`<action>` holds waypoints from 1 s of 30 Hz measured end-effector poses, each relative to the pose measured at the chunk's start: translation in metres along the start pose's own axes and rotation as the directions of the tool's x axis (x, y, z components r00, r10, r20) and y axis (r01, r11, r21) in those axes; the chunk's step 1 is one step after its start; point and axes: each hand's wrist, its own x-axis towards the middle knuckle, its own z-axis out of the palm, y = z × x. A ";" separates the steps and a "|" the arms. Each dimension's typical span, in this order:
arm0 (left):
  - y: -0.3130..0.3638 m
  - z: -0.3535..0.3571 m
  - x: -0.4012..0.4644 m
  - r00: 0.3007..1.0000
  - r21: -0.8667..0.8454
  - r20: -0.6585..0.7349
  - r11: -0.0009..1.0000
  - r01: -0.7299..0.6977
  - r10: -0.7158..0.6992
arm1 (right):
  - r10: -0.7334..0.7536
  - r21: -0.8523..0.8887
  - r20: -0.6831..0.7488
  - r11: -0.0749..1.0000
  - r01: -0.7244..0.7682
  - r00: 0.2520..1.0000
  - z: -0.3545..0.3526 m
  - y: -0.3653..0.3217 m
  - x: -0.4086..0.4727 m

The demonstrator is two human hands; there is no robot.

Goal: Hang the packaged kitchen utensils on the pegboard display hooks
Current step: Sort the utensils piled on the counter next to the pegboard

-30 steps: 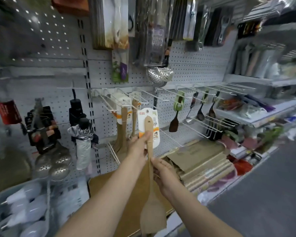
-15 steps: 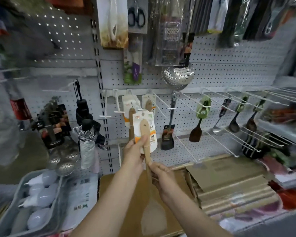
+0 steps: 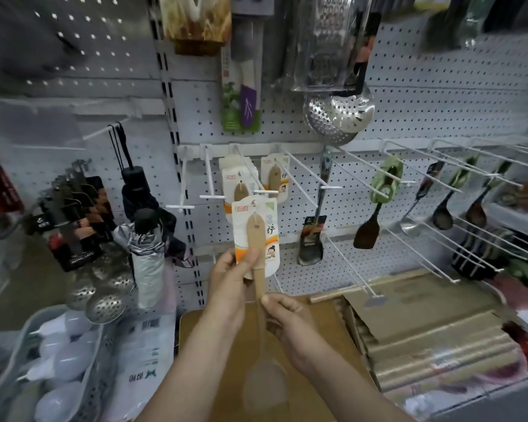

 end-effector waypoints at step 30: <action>0.013 0.003 0.108 0.992 0.024 -0.118 0.999 0.049 -0.046 | 0.041 -0.037 -0.084 0.998 -0.044 0.996 0.015 -0.020 0.118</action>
